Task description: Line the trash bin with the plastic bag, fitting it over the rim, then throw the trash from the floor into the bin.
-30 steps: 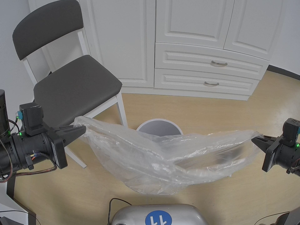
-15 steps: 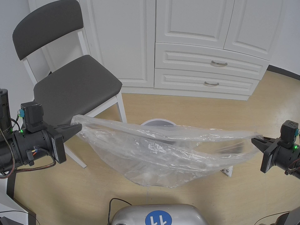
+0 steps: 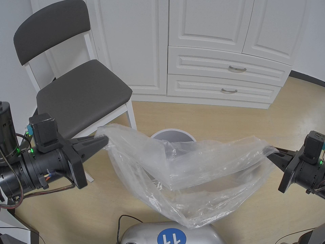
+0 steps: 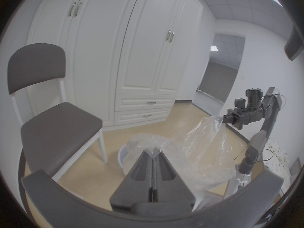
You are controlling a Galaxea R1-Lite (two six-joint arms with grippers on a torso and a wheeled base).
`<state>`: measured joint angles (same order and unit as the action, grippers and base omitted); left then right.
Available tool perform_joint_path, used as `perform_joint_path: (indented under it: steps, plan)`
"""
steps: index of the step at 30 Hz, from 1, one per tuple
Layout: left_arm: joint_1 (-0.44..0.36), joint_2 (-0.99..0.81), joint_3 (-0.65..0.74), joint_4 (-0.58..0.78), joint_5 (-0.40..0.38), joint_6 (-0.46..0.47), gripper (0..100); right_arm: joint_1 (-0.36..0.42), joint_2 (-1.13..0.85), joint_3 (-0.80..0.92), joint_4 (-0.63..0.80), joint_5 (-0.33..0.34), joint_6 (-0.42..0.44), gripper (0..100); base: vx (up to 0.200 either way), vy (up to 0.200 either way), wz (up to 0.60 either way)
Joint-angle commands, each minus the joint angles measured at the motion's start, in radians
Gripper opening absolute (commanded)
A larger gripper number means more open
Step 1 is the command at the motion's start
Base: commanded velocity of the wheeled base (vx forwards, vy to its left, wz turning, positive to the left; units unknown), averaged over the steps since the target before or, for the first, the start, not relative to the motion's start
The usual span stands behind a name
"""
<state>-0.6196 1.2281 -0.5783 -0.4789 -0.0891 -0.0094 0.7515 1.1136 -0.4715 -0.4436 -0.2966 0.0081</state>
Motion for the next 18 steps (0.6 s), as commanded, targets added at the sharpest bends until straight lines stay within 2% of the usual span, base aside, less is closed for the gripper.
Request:
perform_joint_path:
  steps: [1,2,3,4,9,14,18]
  plan:
    - [-0.106,0.06,0.069,-0.113,0.002,-0.023,0,0.039,0.055,0.062,-0.122,0.047,0.01,0,0.0,0.0,0.0]
    - [-0.147,0.079,0.086,-0.184,0.003,-0.044,0,0.048,0.078,0.086,-0.202,0.059,0.02,0,0.0,0.0,0.0]
    - [-0.147,0.079,0.086,-0.184,0.003,-0.044,0,0.048,0.078,0.086,-0.202,0.059,0.02,0,0.0,0.0,0.0]
    - [-0.18,0.093,0.101,-0.248,0.003,-0.064,0,0.071,0.106,0.108,-0.282,0.068,0.032,0,0.0,0.0,0.0]
    - [-0.197,0.103,0.12,-0.331,0.003,-0.072,0,0.106,0.169,0.148,-0.438,0.073,0.061,0,0.0,0.0,0.0]
    - [-0.203,0.119,0.12,-0.342,0.003,-0.087,0,0.112,0.209,0.168,-0.494,0.073,0.061,0,0.0,0.0,0.0]
    - [-0.204,0.139,0.117,-0.402,0.002,-0.149,0,0.112,0.21,0.169,-0.5,0.073,0.061,0,0.0,0.0,0.0]
